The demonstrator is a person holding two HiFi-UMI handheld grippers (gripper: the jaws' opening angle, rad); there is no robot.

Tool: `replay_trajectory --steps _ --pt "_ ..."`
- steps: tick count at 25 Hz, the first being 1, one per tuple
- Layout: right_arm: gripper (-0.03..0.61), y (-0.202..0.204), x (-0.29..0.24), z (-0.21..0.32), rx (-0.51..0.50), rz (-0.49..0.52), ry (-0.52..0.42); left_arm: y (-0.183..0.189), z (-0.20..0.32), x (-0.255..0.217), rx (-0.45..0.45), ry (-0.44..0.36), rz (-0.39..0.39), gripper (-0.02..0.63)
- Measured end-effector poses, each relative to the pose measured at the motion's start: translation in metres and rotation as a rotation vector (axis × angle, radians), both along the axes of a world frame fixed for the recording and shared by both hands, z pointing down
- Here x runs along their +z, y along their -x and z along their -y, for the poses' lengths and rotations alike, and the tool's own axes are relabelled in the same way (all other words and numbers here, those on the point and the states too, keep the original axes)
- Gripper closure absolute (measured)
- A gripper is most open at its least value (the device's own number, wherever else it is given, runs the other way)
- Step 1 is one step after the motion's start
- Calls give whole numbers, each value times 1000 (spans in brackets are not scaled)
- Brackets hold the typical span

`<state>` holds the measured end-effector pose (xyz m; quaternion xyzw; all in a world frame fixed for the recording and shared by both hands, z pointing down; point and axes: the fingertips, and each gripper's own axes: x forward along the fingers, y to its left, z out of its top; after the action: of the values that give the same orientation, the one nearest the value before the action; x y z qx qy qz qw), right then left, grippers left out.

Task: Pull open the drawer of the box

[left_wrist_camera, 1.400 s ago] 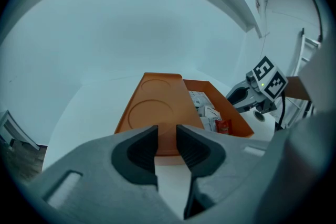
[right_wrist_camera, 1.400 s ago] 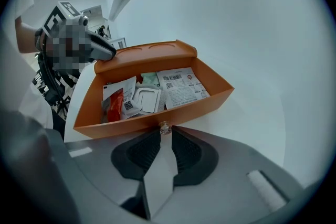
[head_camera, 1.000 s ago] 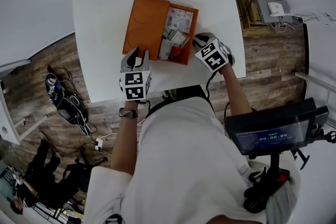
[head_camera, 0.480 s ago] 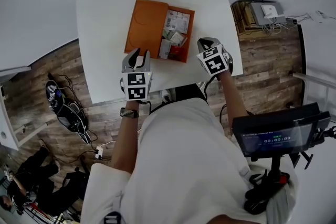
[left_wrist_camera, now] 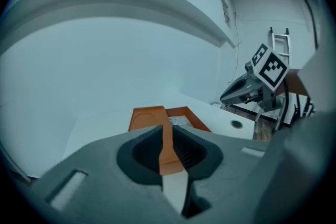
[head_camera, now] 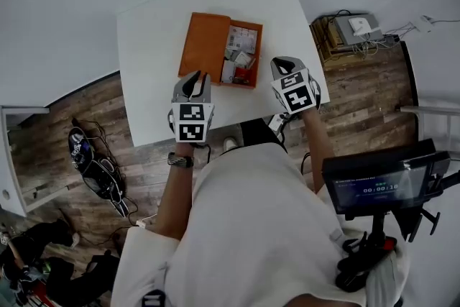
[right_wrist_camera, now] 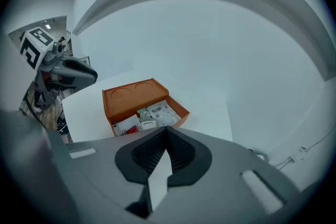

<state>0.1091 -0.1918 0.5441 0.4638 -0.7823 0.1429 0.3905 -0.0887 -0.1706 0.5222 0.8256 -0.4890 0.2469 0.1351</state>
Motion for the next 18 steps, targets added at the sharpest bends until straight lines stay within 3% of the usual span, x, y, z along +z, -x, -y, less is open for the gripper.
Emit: replay_trajectory --steps 9,13,18 --pt "575 30 -84 -39 18 97 -154 13 -40 -52 28 -79 -25 607" --pt "575 27 -111 -49 38 74 -205 11 -47 -79 35 -125 -40 607" --pt "575 33 -166 -46 65 111 -362 7 -49 -125 32 -218 -51 607"
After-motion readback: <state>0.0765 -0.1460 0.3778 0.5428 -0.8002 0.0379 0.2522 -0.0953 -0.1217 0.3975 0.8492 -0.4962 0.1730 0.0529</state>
